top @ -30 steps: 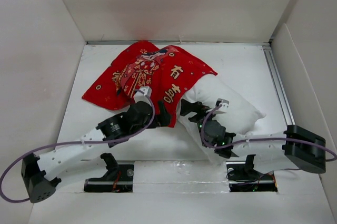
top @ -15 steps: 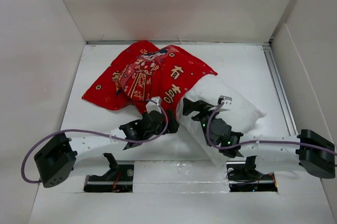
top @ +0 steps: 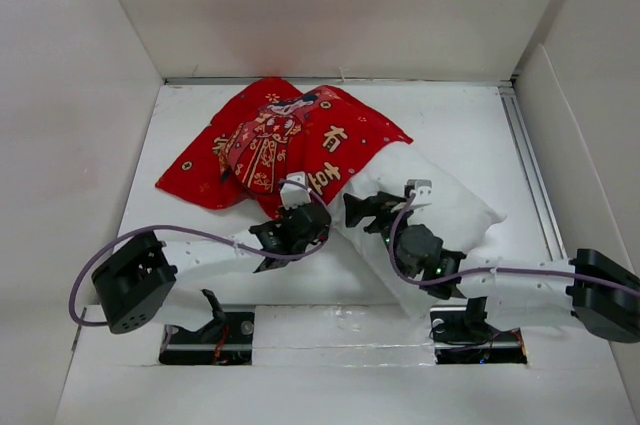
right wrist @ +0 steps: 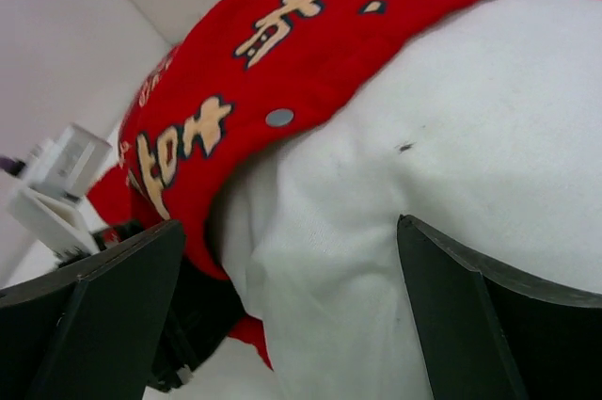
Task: Put the pillow into the pillowcase
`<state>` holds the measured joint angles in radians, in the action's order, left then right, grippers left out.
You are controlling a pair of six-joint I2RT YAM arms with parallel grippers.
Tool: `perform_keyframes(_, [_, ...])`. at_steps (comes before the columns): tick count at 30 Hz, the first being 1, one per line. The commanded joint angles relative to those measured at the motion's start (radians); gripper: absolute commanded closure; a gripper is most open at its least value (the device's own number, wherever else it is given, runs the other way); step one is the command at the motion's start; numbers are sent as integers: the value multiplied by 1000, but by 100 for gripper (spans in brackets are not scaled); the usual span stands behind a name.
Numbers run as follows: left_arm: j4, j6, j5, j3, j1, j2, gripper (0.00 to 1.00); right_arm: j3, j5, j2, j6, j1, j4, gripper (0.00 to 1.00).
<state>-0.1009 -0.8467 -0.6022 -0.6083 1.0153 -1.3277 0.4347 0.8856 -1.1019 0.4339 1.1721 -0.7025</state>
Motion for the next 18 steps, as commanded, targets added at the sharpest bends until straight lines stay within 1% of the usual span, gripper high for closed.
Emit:
perform_keyframes(1, [110, -6, -123, -80, 43, 56, 100, 38, -137, -44, -174, -6, -5, 0])
perform_keyframes(2, [137, -6, -140, -109, 52, 80, 100, 47, -166, -62, -200, -6, -5, 0])
perform_keyframes(4, [226, -6, -140, -148, 52, 107, 100, 78, -154, -123, -234, -6, 29, 0])
perform_keyframes(5, [256, 7, -104, -169, 52, 140, 100, 93, -134, -147, -235, -6, 50, 0])
perform_keyframes(6, [279, 24, -87, -210, 52, 160, 100, 110, -81, -176, -235, -15, 66, 0])
perform_keyframes(7, [332, 37, -68, -234, 52, 180, 100, 158, -67, -208, -235, -38, 87, 0])
perform_keyframes(8, [357, 49, -53, -258, 52, 200, 100, 191, -66, -276, -212, -57, 162, 0])
perform_keyframes(9, [372, 64, -24, -298, 52, 243, 100, 220, -98, -311, -198, -80, 184, 0])
perform_keyframes(11, [423, 75, -4, -346, 52, 278, 100, 260, -154, -386, -179, -135, 166, 1])
perform_keyframes(12, [437, 109, 17, -394, 52, 301, 100, 260, -190, -403, -179, -149, 143, 8])
perform_keyframes(13, [447, 124, 28, -421, 52, 301, 100, 271, -268, -415, -179, -170, 114, 37])
perform_keyframes(14, [467, 139, 48, -450, 42, 301, 100, 280, -310, -426, -179, -180, 83, 54])
perform_keyframes(15, [468, 158, 79, -482, 26, 301, 100, 289, -350, -438, -179, -180, 39, 96])
perform_keyframes(16, [480, 197, 172, -548, -18, 286, 100, 301, -370, -438, -179, -189, 38, 100])
perform_keyframes(17, [480, 216, 223, -579, -38, 274, 100, 326, -387, -438, -179, -189, 25, 100])
perform_keyframes(18, [480, 234, 279, -611, -59, 259, 100, 326, -411, -396, -179, -189, -13, 100])
